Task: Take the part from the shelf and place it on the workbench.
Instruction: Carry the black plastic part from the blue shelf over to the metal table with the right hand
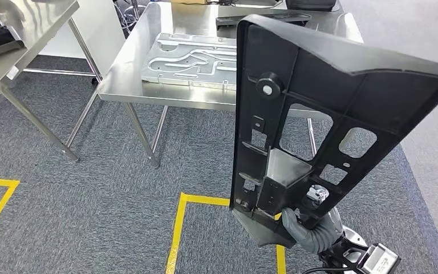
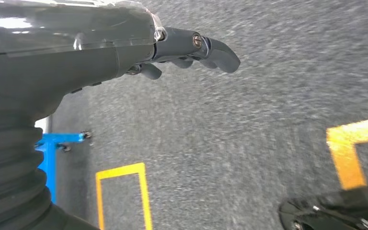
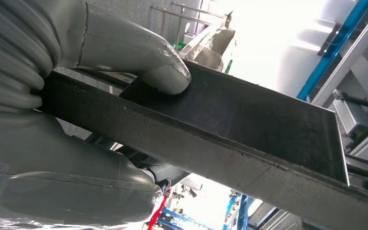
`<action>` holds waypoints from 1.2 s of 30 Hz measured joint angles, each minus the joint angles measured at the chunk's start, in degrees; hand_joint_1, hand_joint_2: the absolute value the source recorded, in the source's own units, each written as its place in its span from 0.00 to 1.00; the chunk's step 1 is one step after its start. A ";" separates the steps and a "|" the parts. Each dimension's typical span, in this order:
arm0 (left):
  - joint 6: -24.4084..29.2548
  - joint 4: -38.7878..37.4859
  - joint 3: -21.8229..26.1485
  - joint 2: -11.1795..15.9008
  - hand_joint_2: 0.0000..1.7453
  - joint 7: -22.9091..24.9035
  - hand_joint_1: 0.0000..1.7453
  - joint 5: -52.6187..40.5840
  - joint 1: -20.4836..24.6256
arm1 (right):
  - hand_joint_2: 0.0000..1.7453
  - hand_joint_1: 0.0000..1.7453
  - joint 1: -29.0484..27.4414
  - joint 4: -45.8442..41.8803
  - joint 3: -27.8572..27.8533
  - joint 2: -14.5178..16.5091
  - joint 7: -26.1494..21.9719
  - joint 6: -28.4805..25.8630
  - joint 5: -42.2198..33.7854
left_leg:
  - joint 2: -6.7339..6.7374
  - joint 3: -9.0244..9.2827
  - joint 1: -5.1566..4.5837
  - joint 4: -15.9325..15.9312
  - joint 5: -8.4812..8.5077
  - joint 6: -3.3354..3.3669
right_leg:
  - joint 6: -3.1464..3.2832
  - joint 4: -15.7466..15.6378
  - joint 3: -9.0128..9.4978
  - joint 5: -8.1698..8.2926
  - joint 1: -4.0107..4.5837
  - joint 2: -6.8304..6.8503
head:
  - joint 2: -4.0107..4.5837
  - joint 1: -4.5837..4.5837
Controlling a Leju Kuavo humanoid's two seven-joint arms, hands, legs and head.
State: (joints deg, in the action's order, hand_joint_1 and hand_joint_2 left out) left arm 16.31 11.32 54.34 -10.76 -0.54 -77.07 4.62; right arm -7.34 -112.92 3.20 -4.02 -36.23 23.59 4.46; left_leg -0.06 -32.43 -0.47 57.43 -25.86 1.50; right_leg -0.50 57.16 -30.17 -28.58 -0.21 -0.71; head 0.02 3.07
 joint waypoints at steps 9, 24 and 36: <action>-0.57 0.00 -0.01 -0.42 1.00 -0.07 0.00 -0.54 -0.19 | 1.00 1.00 -1.32 0.25 -0.33 0.02 -0.35 -0.15 -0.08 | 0.12 3.14 0.78 -1.22 -1.68 0.44 | -2.55 11.14 -8.28 -0.55 -1.25 0.58 | 0.00 -0.01; -0.66 0.00 -0.05 -0.46 1.00 0.13 0.00 -0.82 0.02 | 1.00 1.00 -1.77 0.09 -0.47 0.02 -0.56 -0.13 0.44 | 0.24 -6.24 0.76 13.55 -4.51 -2.17 | 1.30 0.39 1.38 -1.19 -0.46 0.17 | 0.00 0.02; -0.68 0.00 -0.07 -0.52 1.00 0.18 0.00 -0.71 0.03 | 1.00 1.00 -1.73 0.41 -0.92 0.02 -0.98 0.08 0.10 | -0.24 1.70 0.33 -1.02 -0.27 0.90 | -1.81 14.19 -5.31 -6.74 -0.78 0.24 | 0.00 -0.01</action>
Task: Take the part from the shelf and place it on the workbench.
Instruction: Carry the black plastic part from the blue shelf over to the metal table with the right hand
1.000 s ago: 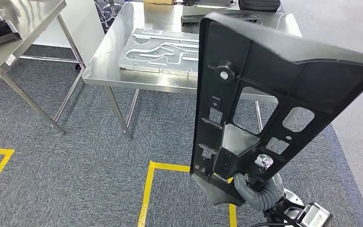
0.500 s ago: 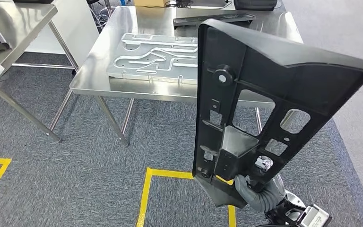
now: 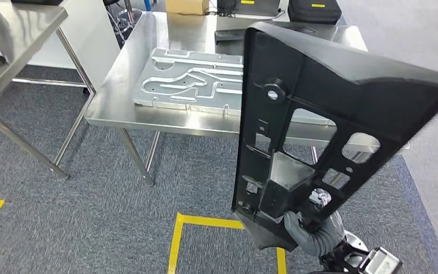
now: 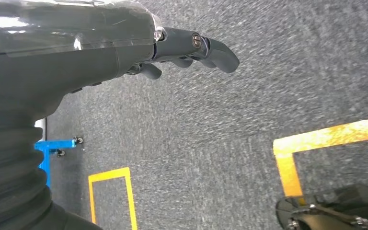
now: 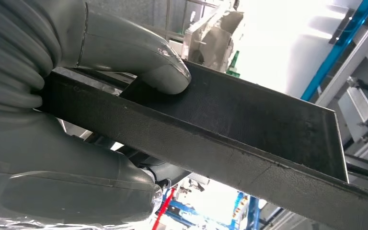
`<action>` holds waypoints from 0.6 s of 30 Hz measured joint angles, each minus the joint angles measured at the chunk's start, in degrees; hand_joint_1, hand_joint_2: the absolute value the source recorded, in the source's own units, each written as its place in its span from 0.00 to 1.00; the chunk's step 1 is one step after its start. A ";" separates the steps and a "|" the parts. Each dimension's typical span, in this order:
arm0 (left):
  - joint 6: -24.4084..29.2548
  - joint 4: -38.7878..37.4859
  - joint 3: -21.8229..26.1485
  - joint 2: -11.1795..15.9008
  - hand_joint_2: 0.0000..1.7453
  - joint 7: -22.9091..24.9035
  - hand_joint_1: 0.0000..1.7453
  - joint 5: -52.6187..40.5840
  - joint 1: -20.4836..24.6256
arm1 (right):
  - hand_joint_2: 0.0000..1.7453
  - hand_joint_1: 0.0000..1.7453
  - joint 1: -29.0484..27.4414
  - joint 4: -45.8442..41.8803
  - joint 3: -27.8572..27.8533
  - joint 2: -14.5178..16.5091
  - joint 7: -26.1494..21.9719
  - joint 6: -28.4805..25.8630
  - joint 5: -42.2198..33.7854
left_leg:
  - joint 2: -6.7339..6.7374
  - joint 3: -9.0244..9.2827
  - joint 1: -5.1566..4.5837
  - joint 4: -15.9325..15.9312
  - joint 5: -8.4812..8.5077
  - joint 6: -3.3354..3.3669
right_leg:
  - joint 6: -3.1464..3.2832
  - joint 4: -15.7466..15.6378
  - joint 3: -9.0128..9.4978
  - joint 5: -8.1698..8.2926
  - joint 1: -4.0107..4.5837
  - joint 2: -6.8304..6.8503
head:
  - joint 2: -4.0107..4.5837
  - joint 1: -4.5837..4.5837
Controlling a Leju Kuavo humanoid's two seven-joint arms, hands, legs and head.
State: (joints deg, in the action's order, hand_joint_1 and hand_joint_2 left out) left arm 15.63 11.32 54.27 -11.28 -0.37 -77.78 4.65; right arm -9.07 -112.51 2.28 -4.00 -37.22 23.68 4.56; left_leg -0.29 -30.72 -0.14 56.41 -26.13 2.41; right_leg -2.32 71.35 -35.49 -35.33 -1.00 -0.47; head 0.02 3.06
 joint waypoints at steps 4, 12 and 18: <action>0.20 0.00 0.02 -0.03 1.00 -0.10 0.00 0.21 -0.20 | 1.00 1.00 -0.02 0.31 -0.08 0.00 -0.03 0.39 -0.16 | -0.04 2.70 0.22 0.06 -2.22 -0.56 | -0.43 -4.53 -2.13 5.13 -0.41 0.30 | 0.00 0.00; 0.50 0.00 0.01 -0.03 1.00 -0.17 0.00 0.25 0.04 | 1.00 1.00 0.27 0.31 -0.16 0.01 0.04 0.30 -0.13 | -0.01 3.85 0.36 4.33 -5.54 -3.12 | 2.78 -12.73 1.63 9.50 -0.05 0.40 | 0.00 -0.05; 0.14 0.00 0.02 -0.04 1.00 0.13 0.00 -0.01 -0.34 | 1.00 1.00 -0.57 -0.09 -0.16 0.04 0.10 -0.35 0.46 | -0.01 -6.95 0.43 16.63 -8.64 -3.34 | 3.45 -12.81 4.94 6.66 0.23 0.11 | 0.00 -0.04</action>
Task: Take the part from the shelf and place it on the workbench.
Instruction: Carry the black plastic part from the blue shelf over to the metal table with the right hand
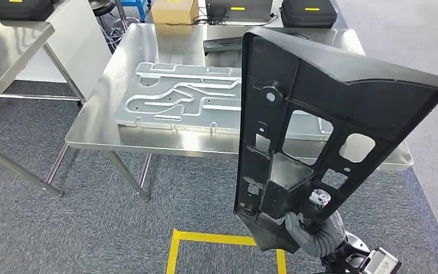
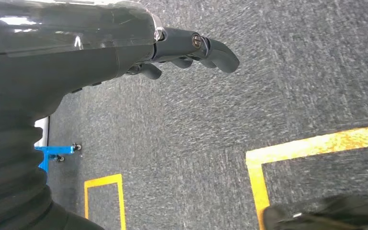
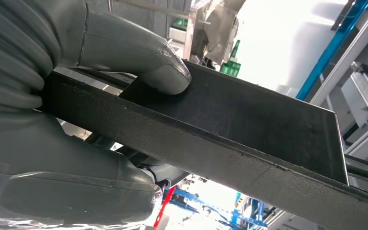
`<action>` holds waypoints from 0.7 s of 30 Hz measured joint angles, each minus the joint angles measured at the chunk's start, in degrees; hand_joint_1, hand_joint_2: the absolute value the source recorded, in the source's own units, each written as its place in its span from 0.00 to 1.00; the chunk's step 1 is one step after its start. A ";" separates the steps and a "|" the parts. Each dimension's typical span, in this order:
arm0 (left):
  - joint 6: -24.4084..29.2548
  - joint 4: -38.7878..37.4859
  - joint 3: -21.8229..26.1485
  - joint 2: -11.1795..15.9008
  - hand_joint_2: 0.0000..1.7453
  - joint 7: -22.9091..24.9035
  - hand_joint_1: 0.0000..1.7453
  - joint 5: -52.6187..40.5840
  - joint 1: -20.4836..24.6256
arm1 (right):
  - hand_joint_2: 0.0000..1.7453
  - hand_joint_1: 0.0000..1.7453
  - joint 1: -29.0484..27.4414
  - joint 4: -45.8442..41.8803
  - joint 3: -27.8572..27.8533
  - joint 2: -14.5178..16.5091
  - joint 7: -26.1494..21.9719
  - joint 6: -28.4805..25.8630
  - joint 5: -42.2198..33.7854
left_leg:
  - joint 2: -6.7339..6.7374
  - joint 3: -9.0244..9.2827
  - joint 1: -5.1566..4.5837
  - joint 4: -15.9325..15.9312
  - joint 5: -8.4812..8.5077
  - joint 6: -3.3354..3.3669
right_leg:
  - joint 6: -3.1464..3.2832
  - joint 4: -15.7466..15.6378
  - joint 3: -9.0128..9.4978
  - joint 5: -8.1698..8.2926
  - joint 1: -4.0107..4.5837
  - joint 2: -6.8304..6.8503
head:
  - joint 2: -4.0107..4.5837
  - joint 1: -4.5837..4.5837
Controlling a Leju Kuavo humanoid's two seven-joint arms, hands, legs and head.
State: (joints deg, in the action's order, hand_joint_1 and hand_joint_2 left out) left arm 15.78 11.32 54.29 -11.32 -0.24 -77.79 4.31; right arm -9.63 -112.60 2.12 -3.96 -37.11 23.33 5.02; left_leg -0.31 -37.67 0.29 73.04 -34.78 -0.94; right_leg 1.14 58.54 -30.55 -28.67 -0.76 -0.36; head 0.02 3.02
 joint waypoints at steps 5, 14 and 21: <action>-0.15 0.01 -0.01 0.02 1.00 -0.42 0.00 0.18 -0.04 | 1.00 1.00 -0.02 -0.75 0.00 0.01 0.14 -0.02 0.26 | -0.01 2.13 -0.97 -13.51 9.81 2.02 | -0.97 -0.10 2.79 -2.33 0.24 -0.29 | 0.00 -0.01; -0.33 0.00 0.00 -0.34 1.00 -0.83 0.00 0.33 0.13 | 1.00 1.00 0.41 -1.62 0.00 0.07 0.58 -0.03 0.45 | -0.12 7.03 -0.50 -15.84 8.03 3.41 | -3.15 14.71 -6.81 -7.50 -0.29 0.00 | 0.00 -0.02; -1.08 0.00 -0.02 -0.41 1.00 -1.47 0.00 -0.15 0.03 | 1.00 1.00 0.19 -2.72 -0.09 -0.38 0.20 1.57 0.51 | -0.26 10.49 -0.51 -15.34 4.93 1.48 | -2.10 0.92 -4.55 2.92 -0.16 0.29 | 0.00 0.00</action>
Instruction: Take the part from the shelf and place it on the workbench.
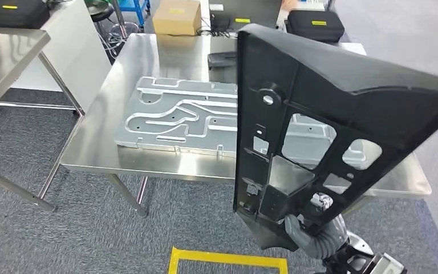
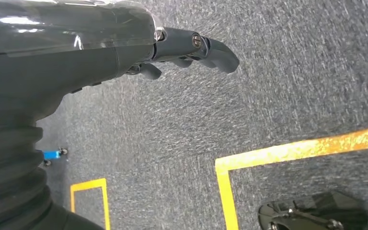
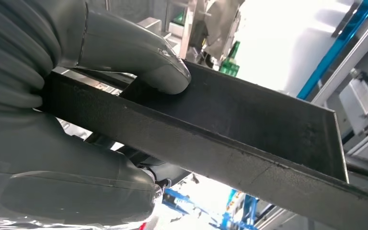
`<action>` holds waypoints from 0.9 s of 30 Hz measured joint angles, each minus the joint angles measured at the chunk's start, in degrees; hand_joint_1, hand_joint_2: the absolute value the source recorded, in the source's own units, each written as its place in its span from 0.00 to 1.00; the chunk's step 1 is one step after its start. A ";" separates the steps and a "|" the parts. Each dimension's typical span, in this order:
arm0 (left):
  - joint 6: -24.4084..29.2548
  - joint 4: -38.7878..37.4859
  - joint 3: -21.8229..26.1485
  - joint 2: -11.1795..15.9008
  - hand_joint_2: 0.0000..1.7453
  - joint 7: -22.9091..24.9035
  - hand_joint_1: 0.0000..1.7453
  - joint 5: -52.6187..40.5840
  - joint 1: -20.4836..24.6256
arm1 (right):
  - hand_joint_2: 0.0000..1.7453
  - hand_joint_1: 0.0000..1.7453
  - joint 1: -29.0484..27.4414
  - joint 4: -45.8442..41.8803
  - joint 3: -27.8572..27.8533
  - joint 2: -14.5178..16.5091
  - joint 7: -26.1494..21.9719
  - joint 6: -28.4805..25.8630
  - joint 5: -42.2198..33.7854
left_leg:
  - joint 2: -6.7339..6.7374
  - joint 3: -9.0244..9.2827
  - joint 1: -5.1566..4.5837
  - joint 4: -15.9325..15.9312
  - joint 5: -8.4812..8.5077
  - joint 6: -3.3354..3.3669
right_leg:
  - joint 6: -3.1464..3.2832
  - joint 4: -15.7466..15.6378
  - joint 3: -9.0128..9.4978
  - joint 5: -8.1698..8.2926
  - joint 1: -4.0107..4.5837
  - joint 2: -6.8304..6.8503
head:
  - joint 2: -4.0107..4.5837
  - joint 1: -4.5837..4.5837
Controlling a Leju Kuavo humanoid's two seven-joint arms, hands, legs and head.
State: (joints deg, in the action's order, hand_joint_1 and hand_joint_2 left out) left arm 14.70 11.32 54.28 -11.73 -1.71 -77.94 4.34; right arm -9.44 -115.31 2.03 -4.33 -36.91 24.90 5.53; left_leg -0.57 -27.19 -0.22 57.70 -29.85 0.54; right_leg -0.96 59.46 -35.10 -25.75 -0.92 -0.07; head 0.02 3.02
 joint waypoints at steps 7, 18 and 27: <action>-0.46 0.01 -0.11 0.19 1.00 -1.58 0.00 -0.63 0.75 | 1.00 1.00 8.05 -1.78 0.36 -3.59 4.87 2.30 -2.95 | 0.12 -7.83 0.32 14.63 -6.92 -1.76 | 1.99 -0.57 1.33 -0.30 -0.23 -0.25 | 0.00 0.02; 1.17 0.01 -0.15 -0.25 1.00 -2.28 0.00 -0.71 1.24 | 1.00 1.00 32.67 3.83 0.65 -10.13 18.01 2.22 -5.27 | 0.33 -5.59 -0.09 0.32 4.07 1.12 | -0.30 0.20 2.05 -1.76 -0.01 -0.35 | 0.00 0.02; 5.81 0.00 -0.37 -0.96 1.00 -2.23 0.00 -1.25 0.89 | 1.00 1.00 62.07 19.12 9.43 -19.77 24.57 -11.46 22.55 | -0.37 -5.24 -0.08 0.61 3.63 1.65 | -0.90 6.16 -2.87 -0.29 -0.27 -0.07 | 0.00 0.01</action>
State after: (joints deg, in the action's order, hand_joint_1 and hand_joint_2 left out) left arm 20.51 11.32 53.90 -12.69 -3.94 -79.19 5.23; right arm 52.64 -96.20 11.46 -24.11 -12.34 13.43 28.08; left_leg -0.94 -32.43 -0.30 58.31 -26.21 2.19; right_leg -1.86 65.62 -37.97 -26.04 -1.19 -0.15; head 0.02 3.03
